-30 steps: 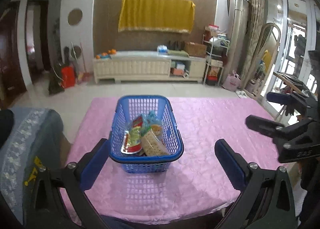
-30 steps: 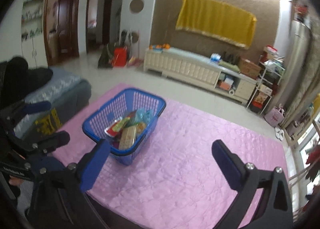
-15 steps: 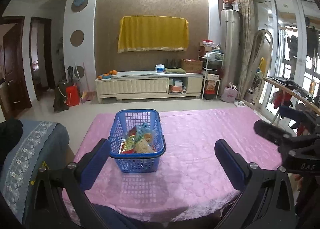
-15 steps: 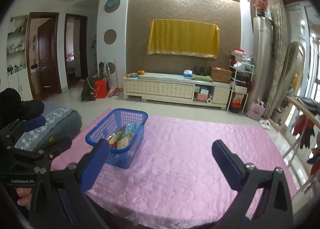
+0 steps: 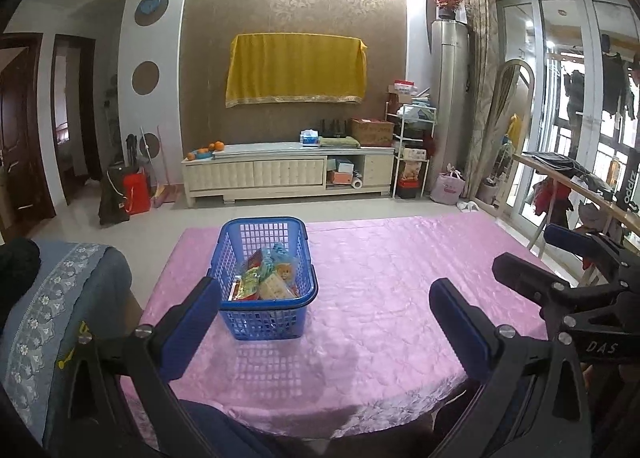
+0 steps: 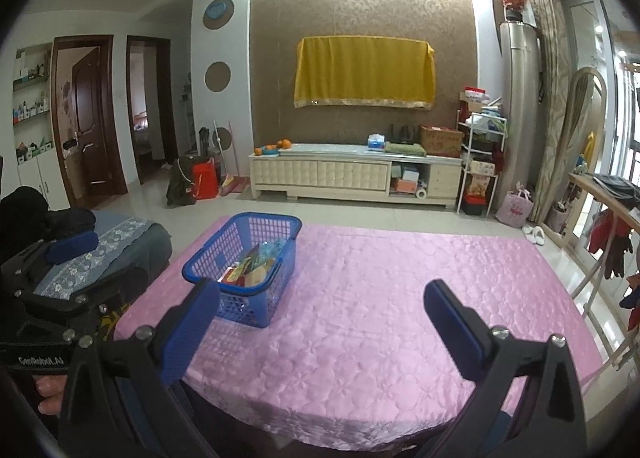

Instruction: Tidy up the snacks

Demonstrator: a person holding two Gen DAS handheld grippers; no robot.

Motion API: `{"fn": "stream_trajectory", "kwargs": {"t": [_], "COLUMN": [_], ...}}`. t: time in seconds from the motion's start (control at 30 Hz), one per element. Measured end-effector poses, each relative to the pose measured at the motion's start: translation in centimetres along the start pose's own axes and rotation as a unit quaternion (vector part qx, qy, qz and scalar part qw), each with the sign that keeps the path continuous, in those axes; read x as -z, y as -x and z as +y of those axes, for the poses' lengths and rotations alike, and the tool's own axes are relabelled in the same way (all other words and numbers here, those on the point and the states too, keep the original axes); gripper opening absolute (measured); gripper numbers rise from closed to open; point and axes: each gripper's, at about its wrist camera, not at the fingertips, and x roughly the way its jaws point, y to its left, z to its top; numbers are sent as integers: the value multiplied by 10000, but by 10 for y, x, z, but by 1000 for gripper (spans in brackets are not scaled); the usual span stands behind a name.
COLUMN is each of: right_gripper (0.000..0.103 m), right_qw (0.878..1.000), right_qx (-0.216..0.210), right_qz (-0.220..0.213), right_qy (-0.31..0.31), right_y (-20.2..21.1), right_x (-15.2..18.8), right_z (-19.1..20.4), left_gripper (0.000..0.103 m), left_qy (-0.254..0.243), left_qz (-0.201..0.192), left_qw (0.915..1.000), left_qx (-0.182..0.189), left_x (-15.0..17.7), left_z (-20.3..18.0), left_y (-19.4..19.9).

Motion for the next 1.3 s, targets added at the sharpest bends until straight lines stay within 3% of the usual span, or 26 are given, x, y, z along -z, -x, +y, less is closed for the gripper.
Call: {"fn": "stream_trajectory", "kwargs": {"t": [1.3], "right_gripper": [103], "right_qw": [9997], "right_qx": [-53], "right_qz": [197], "right_qy": [-131], "right_y": [5], "right_x": [7], "right_z": [-2], "left_gripper": [103], "left_qy": [72], "left_qz": [90], "left_qw": [9999], "left_qx": [-20], "left_x": [5], "left_z": [-2], "left_y": [1]}}
